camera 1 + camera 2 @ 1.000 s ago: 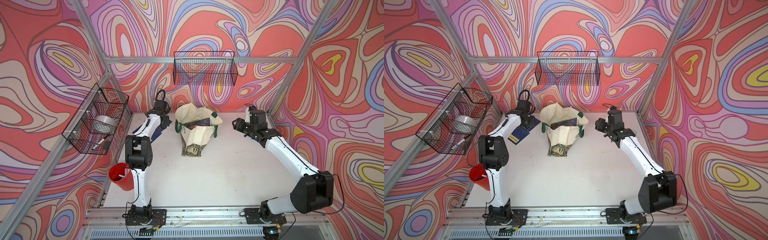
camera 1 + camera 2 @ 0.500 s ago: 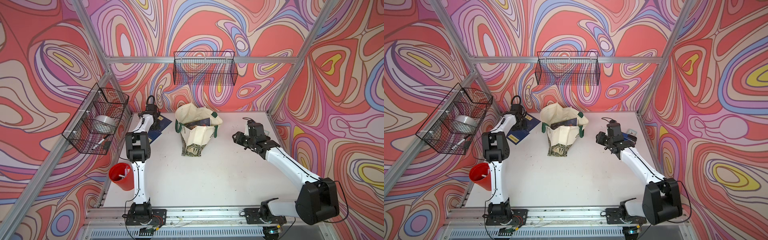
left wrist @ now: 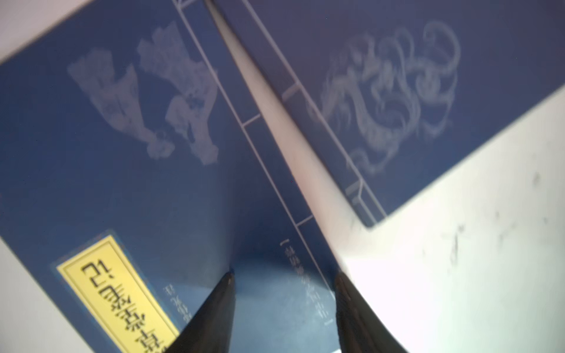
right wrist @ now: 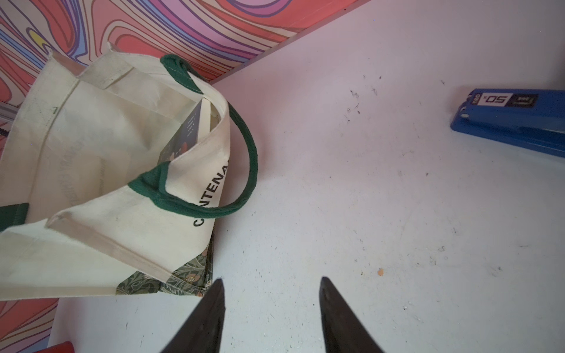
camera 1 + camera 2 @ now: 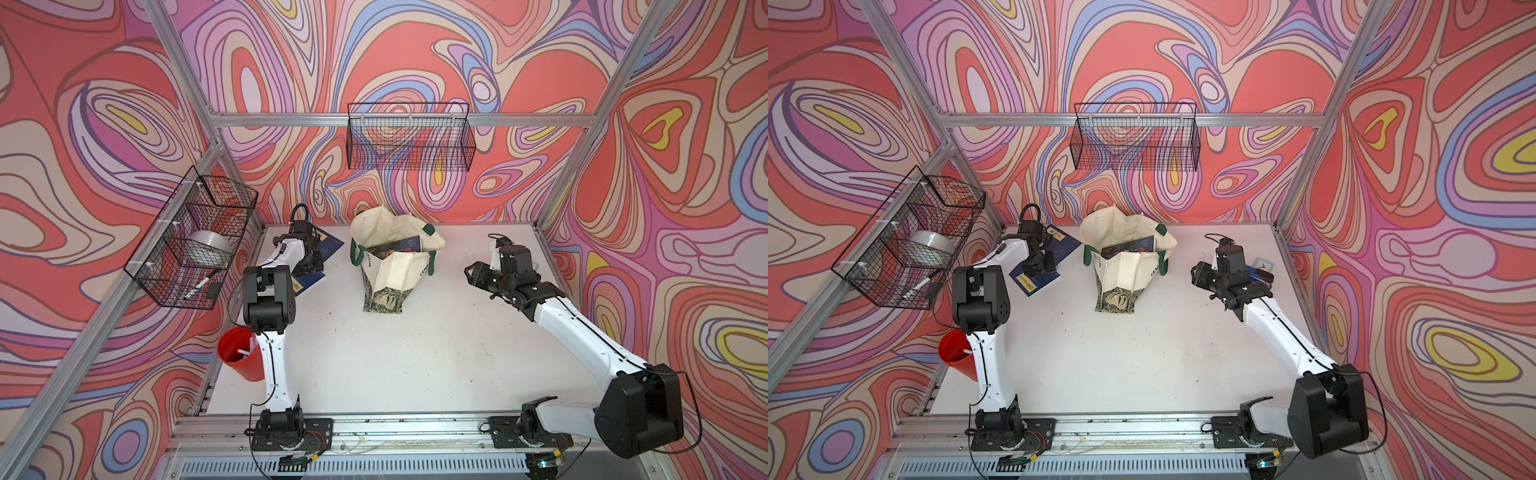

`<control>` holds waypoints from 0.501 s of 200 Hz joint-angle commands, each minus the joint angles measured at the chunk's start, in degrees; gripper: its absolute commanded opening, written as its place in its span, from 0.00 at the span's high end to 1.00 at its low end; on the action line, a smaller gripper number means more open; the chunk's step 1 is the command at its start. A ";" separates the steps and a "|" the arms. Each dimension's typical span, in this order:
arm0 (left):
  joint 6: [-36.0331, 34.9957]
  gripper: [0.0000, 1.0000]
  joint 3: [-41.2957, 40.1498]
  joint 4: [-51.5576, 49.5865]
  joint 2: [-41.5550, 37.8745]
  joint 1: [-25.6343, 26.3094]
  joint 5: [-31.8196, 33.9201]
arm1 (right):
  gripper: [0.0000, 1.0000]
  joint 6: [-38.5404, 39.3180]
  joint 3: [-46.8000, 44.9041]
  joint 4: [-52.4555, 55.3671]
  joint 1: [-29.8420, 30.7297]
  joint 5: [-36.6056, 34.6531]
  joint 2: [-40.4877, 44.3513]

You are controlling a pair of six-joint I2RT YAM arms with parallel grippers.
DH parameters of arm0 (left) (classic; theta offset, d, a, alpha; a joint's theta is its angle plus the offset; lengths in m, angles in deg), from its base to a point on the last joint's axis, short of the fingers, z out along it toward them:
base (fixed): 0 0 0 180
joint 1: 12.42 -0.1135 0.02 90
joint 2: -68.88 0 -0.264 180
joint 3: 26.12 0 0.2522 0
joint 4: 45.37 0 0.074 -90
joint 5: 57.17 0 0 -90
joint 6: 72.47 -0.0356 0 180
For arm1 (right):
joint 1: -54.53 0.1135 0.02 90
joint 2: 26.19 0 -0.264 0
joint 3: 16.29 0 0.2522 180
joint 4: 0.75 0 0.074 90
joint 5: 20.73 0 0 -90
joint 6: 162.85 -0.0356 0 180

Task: Put the books into the canvas bag
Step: Move the book to the center of the board.

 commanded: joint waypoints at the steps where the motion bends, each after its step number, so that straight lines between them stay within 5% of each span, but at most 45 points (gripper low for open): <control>1: 2.31 0.50 -5.53 -5.47 -0.46 1.06 -6.12 | 0.49 0.81 -0.05 0.63 0.23 1.19 1.93; 100: 8.89 0.56 -22.59 -4.90 -11.94 10.09 -11.74 | 0.49 0.10 -4.18 1.44 0.39 5.67 5.05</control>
